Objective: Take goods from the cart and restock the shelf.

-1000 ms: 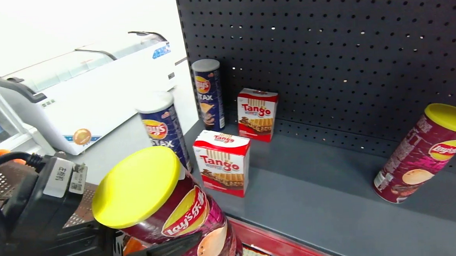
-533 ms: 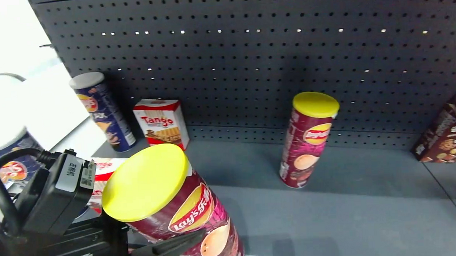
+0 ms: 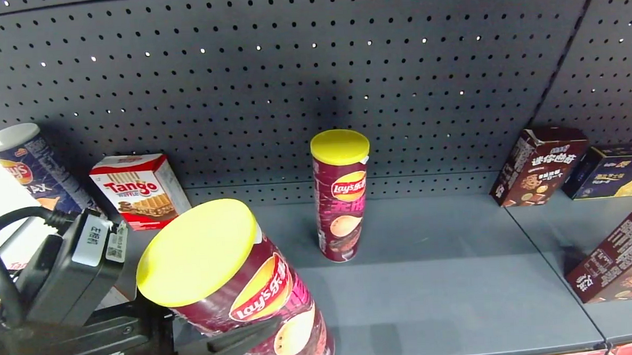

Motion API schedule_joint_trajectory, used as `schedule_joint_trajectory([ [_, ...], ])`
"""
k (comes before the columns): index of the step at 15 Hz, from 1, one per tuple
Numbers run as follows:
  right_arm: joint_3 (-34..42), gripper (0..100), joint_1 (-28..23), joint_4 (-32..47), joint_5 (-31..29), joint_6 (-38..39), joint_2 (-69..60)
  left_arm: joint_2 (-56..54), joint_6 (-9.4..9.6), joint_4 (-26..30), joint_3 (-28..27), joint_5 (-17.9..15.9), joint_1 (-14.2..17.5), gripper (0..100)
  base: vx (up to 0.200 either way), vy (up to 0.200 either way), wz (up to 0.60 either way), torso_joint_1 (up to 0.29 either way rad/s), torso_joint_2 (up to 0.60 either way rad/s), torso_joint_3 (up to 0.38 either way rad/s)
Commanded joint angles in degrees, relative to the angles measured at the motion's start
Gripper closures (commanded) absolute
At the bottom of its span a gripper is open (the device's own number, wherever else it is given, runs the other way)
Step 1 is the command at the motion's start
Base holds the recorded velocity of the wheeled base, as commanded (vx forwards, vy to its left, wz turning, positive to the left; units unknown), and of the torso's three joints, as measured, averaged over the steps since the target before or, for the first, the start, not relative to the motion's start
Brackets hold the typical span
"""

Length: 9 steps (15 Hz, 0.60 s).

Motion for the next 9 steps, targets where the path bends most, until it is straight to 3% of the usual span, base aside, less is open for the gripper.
schedule_joint_trajectory([
  [1, 0.0, 0, 0.02, -0.07, 0.0, -0.17, 0.06, -0.38, -0.01, -0.05, -0.06, 0.01, 0.32, 100, 0.0, 0.0, 0.0, 0.0, 0.0, 0.0],
  [9, 0.0, 0, 0.02, -0.07, -0.35, -0.17, 0.06, -3.63, -0.28, -0.05, 4.42, 0.19, 4.45, 100, 0.0, 0.0, 0.0, 0.0, 0.0, 0.0],
])
